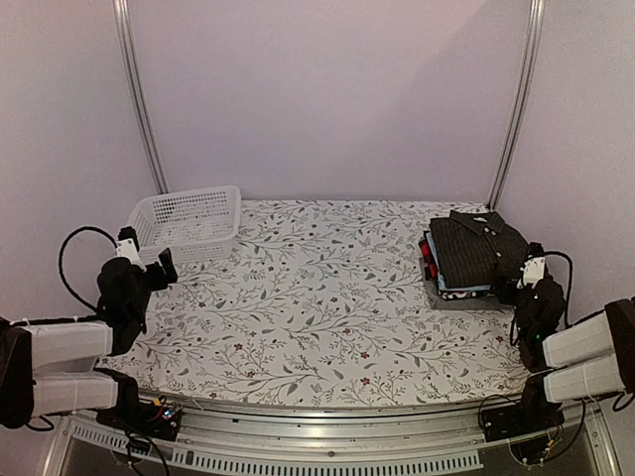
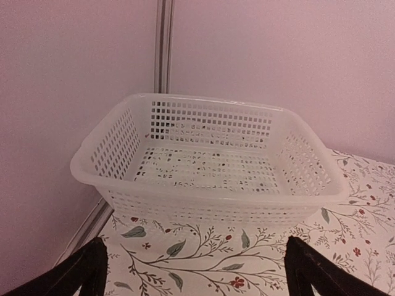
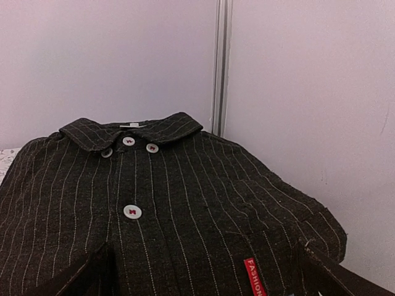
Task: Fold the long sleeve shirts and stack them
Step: Reset both arms
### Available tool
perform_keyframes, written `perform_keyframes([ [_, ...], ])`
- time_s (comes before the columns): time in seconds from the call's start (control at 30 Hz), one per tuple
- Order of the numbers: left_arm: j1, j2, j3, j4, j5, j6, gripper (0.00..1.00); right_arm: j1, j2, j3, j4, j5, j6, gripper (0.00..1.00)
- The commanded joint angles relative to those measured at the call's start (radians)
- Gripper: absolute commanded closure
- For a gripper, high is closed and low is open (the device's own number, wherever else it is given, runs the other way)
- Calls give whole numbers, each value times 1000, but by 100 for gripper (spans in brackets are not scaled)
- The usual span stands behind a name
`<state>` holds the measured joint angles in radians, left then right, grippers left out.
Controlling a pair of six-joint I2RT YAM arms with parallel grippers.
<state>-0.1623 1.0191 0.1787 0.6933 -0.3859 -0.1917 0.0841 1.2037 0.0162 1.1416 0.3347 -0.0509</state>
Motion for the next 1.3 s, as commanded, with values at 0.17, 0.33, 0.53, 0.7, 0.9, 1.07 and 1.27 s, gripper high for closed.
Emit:
perform_keyframes([
  [0.17, 226, 278, -30, 499, 189, 41, 0, -33, 148, 176, 35, -150, -141, 1],
  [0.33, 245, 454, -15, 676, 253, 78, 0, -51, 130, 182, 4, -220, -105, 1],
  [0.53, 244, 523, 13, 671, 323, 90, 0, -68, 302, 113, 391, -300, -40, 1],
  [0.7, 244, 530, 27, 655, 342, 97, 0, -69, 347, 154, 316, -268, -27, 1],
  [0.9, 227, 535, 34, 653, 311, 112, 0, -71, 350, 192, 232, -170, 3, 1],
  [1.07, 213, 540, 65, 602, 374, 160, 0, -71, 349, 202, 213, -123, 31, 1],
  [1.27, 214, 541, 74, 585, 423, 175, 0, -70, 352, 209, 204, -123, 31, 1],
])
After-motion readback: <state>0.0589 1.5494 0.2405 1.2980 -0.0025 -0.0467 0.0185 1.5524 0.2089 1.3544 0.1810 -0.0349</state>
